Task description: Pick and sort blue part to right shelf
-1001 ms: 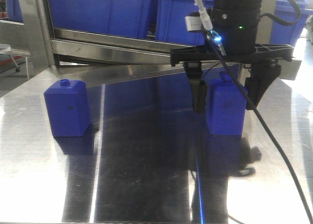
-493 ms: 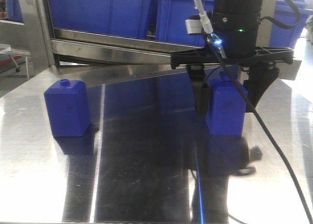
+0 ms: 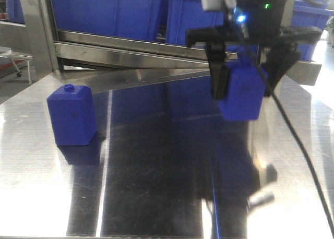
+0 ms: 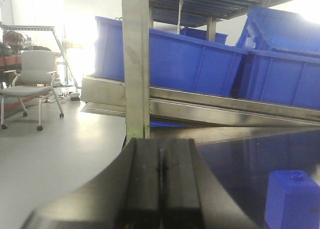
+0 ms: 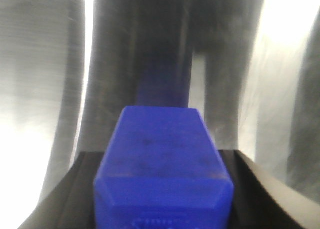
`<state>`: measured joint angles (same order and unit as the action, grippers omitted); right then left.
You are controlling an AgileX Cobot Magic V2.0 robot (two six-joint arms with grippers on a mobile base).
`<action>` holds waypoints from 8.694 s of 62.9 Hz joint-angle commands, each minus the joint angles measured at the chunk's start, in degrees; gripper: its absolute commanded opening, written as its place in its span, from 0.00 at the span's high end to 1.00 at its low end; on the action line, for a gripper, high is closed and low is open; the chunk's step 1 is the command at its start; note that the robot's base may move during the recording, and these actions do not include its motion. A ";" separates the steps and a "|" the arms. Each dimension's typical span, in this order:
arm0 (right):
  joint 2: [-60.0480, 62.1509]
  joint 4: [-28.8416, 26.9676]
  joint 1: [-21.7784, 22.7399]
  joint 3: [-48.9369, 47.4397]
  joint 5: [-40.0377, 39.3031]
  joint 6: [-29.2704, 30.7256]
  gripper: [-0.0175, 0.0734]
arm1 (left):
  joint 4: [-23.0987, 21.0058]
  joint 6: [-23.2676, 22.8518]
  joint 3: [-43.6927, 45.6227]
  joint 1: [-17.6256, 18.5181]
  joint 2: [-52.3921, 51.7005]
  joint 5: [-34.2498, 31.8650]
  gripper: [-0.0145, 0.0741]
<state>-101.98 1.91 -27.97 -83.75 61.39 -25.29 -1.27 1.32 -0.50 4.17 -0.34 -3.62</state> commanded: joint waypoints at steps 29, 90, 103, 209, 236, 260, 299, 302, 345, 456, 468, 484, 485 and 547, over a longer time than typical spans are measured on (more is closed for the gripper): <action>26.79 -2.56 13.88 22.72 -23.14 21.24 0.37 | -0.24 -0.59 -1.31 -0.02 -1.17 -4.65 0.70; 83.23 -0.04 24.94 63.38 -57.60 31.48 0.37 | -0.24 -0.59 -1.31 -0.02 -1.17 -4.65 0.70; 90.65 -1.03 24.94 63.39 -50.83 29.38 0.37 | -0.24 -0.59 -1.31 -0.02 -1.17 -4.65 0.70; 91.40 -1.03 24.94 63.39 -51.30 29.38 0.37 | -1.53 -0.59 6.06 4.21 3.85 -0.13 0.70; 91.40 -1.03 24.94 63.39 -51.30 29.38 0.37 | -1.11 -9.32 21.23 9.26 24.73 5.12 0.70; 91.40 -1.03 24.94 63.39 -51.30 29.38 0.37 | -0.49 -9.32 32.95 9.38 40.52 15.66 0.42; 91.40 -1.03 24.94 63.39 -51.30 29.38 0.37 | -0.49 -10.72 60.52 15.11 72.14 45.64 0.10; 91.40 -1.03 24.94 63.39 -51.30 29.38 0.37 | -0.20 -13.60 62.97 16.31 74.68 48.17 0.10; 91.40 -1.03 24.94 63.39 -51.30 29.38 0.37 | 4.68 -30.09 83.94 26.09 94.83 65.46 0.10; 91.40 -1.03 24.94 63.39 -51.24 29.38 0.37 | 4.91 -30.59 86.24 25.83 104.47 68.63 0.34; 91.40 -1.03 24.94 63.39 -51.24 29.38 0.37 | 4.91 -30.59 86.24 25.83 104.47 68.74 0.42; 91.40 -1.03 24.94 63.39 -51.24 29.38 0.37 | 4.91 -30.59 86.24 25.83 103.03 69.33 0.47; 91.40 -1.03 24.94 63.39 -51.24 29.38 0.37 | 4.91 -30.59 86.24 25.83 102.73 69.33 0.48; 91.40 -1.03 24.94 63.39 -51.24 29.38 0.37 | -11.88 4.16 44.67 18.05 58.07 16.50 0.60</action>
<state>-10.12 0.82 -3.43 -18.71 15.23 3.93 -12.02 5.30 45.84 23.65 63.60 22.13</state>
